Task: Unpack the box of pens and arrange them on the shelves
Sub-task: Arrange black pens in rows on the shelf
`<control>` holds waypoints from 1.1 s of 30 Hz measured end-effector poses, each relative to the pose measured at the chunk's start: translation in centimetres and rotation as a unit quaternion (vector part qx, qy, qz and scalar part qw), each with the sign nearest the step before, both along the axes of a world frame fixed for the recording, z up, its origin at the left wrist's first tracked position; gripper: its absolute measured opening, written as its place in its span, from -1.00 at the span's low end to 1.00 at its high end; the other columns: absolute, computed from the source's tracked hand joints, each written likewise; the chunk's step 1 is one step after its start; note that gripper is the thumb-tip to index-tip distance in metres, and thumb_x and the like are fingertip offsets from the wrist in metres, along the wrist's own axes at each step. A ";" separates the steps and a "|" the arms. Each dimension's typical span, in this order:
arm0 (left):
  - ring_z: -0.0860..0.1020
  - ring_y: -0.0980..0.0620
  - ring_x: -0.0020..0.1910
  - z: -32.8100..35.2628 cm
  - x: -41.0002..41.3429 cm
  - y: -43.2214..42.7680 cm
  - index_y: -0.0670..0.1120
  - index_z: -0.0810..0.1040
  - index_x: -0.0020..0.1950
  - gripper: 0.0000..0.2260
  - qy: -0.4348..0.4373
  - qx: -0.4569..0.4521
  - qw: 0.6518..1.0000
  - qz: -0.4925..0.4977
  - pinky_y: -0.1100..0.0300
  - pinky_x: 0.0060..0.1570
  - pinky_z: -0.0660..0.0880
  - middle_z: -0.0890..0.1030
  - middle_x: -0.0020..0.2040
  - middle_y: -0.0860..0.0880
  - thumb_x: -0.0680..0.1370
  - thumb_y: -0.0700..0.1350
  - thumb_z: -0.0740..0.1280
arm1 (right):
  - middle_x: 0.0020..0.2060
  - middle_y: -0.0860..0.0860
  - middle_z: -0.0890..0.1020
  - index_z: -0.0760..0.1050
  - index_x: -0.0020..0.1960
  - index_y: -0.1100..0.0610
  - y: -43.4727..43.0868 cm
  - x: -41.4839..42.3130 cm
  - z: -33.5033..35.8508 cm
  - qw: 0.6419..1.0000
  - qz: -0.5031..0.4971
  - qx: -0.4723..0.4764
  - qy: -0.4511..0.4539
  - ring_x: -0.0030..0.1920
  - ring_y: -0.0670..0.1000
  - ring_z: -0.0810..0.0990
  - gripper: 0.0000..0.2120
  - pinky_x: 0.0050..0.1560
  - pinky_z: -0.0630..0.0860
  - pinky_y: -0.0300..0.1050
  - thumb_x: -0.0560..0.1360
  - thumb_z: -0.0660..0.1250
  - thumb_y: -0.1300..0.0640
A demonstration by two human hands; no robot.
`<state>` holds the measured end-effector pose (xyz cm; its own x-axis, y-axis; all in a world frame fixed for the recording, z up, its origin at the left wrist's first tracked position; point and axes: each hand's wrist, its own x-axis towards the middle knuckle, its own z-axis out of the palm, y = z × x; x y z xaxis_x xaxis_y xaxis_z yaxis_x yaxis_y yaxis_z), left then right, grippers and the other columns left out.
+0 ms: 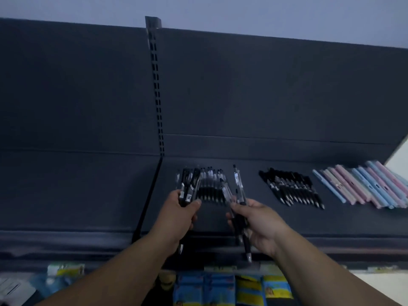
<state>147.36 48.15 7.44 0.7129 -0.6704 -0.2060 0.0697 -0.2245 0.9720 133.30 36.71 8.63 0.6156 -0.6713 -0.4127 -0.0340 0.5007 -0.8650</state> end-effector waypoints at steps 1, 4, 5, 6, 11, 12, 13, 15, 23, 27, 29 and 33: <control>0.52 0.06 -0.26 0.4 1.1 -0.8 -0.04 0.31 0.39 -0.54 -0.004 -0.006 1.000 -0.002 0.22 -0.32 0.50 0.59 -0.13 -0.08 0.54 -0.06 0.37 | -0.35 0.03 0.61 0.54 -0.05 0.15 -0.6 1.5 0.3 1.000 0.002 0.000 -0.002 -0.34 -0.03 0.61 -0.92 -0.34 0.59 -0.17 0.55 0.32 0.30; 0.55 0.10 -0.28 1.2 4.1 -3.2 -0.07 0.39 0.31 -0.59 -0.002 -0.018 1.000 -0.003 0.28 -0.37 0.48 0.62 -0.11 -0.05 0.51 -0.08 0.41 | -0.30 0.07 0.68 0.57 0.01 0.19 -1.9 5.6 1.2 1.000 0.020 0.011 -0.018 -0.35 -0.04 0.64 -0.90 -0.34 0.59 -0.18 0.55 0.31 0.32; 0.58 0.10 -0.27 1.5 4.8 -4.0 -0.09 0.42 0.28 -0.61 0.005 -0.023 1.000 -0.006 0.29 -0.37 0.50 0.63 -0.10 -0.04 0.50 -0.08 0.43 | -0.27 0.09 0.69 0.57 0.03 0.21 -2.2 6.7 1.4 0.999 0.028 0.017 -0.022 -0.34 -0.03 0.65 -0.89 -0.34 0.59 -0.17 0.54 0.31 0.31; 0.62 0.07 -0.24 1.7 5.5 -4.7 -0.10 0.45 0.24 -0.63 0.019 -0.031 0.999 -0.009 0.26 -0.35 0.52 0.65 -0.08 -0.04 0.48 -0.08 0.44 | -0.24 0.11 0.70 0.58 0.05 0.21 -2.5 7.7 1.6 0.999 0.034 0.024 -0.027 -0.32 -0.01 0.67 -0.88 -0.35 0.58 -0.17 0.54 0.32 0.31; 0.58 0.15 -0.46 2.4 7.3 -6.9 -0.18 0.59 0.01 -0.85 0.068 -0.043 0.997 -0.010 0.31 -0.48 0.46 0.64 -0.37 0.01 0.48 -0.17 0.44 | -0.17 0.19 0.70 0.57 0.08 0.23 -3.5 11.2 1.3 0.995 0.062 0.064 -0.038 -0.24 0.11 0.70 -0.86 -0.24 0.63 0.00 0.57 0.27 0.30; 0.56 0.16 -0.49 2.2 7.8 -7.3 -0.19 0.59 -0.01 -0.86 0.065 -0.031 0.997 -0.008 0.32 -0.50 0.44 0.62 -0.41 0.02 0.48 -0.17 0.44 | -0.17 0.19 0.70 0.56 0.09 0.23 -3.8 11.6 1.1 0.995 0.066 0.063 -0.035 -0.22 0.13 0.69 -0.86 -0.17 0.63 0.05 0.57 0.26 0.30; 0.54 0.17 -0.52 2.1 8.3 -7.6 -0.20 0.59 -0.03 -0.86 0.058 -0.015 0.998 -0.004 0.32 -0.50 0.43 0.60 -0.44 0.04 0.47 -0.17 0.45 | -0.18 0.18 0.70 0.56 0.09 0.24 -4.3 12.0 0.9 0.996 0.064 0.056 -0.027 -0.23 0.12 0.68 -0.86 -0.13 0.63 0.06 0.58 0.26 0.30; 0.51 0.16 -0.54 1.7 9.3 -8.3 -0.19 0.57 -0.07 -0.86 0.042 0.024 0.999 0.008 0.31 -0.51 0.42 0.57 -0.45 0.02 0.46 -0.15 0.46 | -0.26 0.12 0.66 0.53 0.08 0.25 -5.3 12.4 0.5 0.999 0.044 0.029 0.013 -0.29 0.03 0.63 -0.88 -0.19 0.61 -0.04 0.58 0.26 0.31; 0.56 0.02 -0.31 -0.1 11.7 -10.1 -0.13 0.56 -0.08 -0.74 -0.099 0.189 0.977 0.001 0.23 -0.32 0.47 0.62 -0.25 -0.05 0.37 -0.04 0.53 | -0.25 0.19 0.57 0.39 0.02 0.28 -8.3 12.7 -0.4 0.990 0.062 -0.034 0.124 -0.33 0.06 0.62 -0.96 -0.36 0.61 -0.14 0.58 0.22 0.33; 0.63 -0.04 -0.16 -0.6 11.5 -10.4 -0.11 0.55 0.02 -0.64 -0.107 0.202 0.974 0.005 0.07 -0.12 0.62 0.66 -0.11 -0.08 0.33 -0.01 0.56 | -0.19 0.23 0.59 0.44 -0.01 0.31 -8.9 12.6 -0.6 0.984 0.088 -0.056 0.141 -0.26 0.10 0.64 -0.93 -0.28 0.63 -0.08 0.58 0.21 0.30; 0.63 -0.05 -0.14 -0.6 11.3 -10.4 -0.09 0.54 0.04 -0.65 -0.104 0.198 0.974 0.011 0.08 -0.11 0.62 0.65 -0.10 -0.07 0.35 -0.03 0.56 | -0.17 0.21 0.60 0.45 -0.10 0.27 -9.3 12.5 -0.7 0.983 0.094 -0.064 0.147 -0.23 0.09 0.64 -0.90 -0.22 0.64 -0.06 0.58 0.21 0.29; 0.61 -0.02 -0.17 -0.8 11.1 -10.4 -0.06 0.51 0.02 -0.69 -0.109 0.190 0.976 0.020 0.16 -0.18 0.58 0.64 -0.11 -0.05 0.38 -0.06 0.54 | -0.14 0.18 0.59 0.45 -0.03 0.25 -9.7 12.4 -0.9 0.980 0.101 -0.066 0.159 -0.23 0.07 0.63 -0.97 -0.22 0.66 -0.04 0.55 0.25 0.28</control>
<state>158.51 37.75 6.63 0.7912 -0.5462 -0.2749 -0.1128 -0.5722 0.8124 145.70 27.00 7.73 0.5959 -0.6098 -0.5225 -0.3981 0.3408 -0.8517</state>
